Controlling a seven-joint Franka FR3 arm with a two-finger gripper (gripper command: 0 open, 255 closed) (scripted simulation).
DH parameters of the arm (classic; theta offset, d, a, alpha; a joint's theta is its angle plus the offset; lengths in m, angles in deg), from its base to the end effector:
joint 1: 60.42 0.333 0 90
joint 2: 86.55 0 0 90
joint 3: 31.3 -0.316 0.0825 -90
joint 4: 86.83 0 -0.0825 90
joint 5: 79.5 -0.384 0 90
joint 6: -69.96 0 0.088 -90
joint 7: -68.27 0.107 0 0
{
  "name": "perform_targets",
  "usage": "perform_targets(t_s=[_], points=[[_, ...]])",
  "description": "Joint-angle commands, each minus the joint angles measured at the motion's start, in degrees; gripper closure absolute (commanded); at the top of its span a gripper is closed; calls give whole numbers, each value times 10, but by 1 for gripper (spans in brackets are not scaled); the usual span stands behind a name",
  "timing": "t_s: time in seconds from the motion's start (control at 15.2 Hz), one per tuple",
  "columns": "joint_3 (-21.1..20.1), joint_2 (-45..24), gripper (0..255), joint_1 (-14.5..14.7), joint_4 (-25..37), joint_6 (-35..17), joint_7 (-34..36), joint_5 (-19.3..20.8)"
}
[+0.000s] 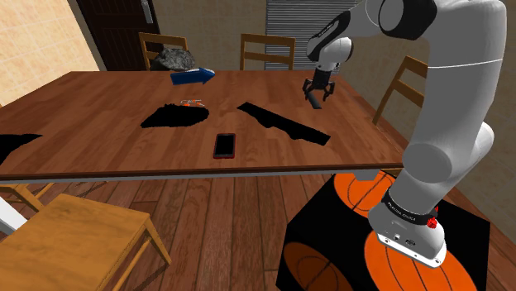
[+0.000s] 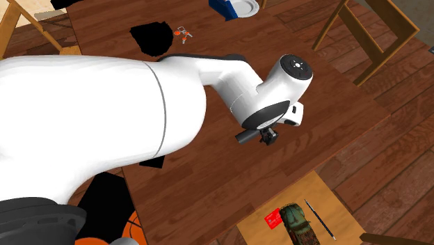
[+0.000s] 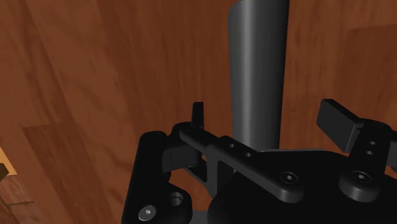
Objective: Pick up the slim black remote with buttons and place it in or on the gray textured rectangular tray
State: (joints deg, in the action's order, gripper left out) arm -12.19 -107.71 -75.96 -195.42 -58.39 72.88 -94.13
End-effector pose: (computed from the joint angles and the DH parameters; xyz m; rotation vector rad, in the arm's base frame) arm 0.5249 -0.3399 0.3183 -2.8075 1.2255 -0.0366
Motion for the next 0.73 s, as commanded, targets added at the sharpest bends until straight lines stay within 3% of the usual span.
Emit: perform_targets(t_s=[0.0,0.4,0.46,0.66], points=[[-1,-2,0,0,-2,-5,-1,-2],[-1,-2,0,0,-2,-5,-1,-2],[-1,-2,255,0,-2,-5,-1,-2],[-1,-2,255,0,-3,-5,-1,-1]])
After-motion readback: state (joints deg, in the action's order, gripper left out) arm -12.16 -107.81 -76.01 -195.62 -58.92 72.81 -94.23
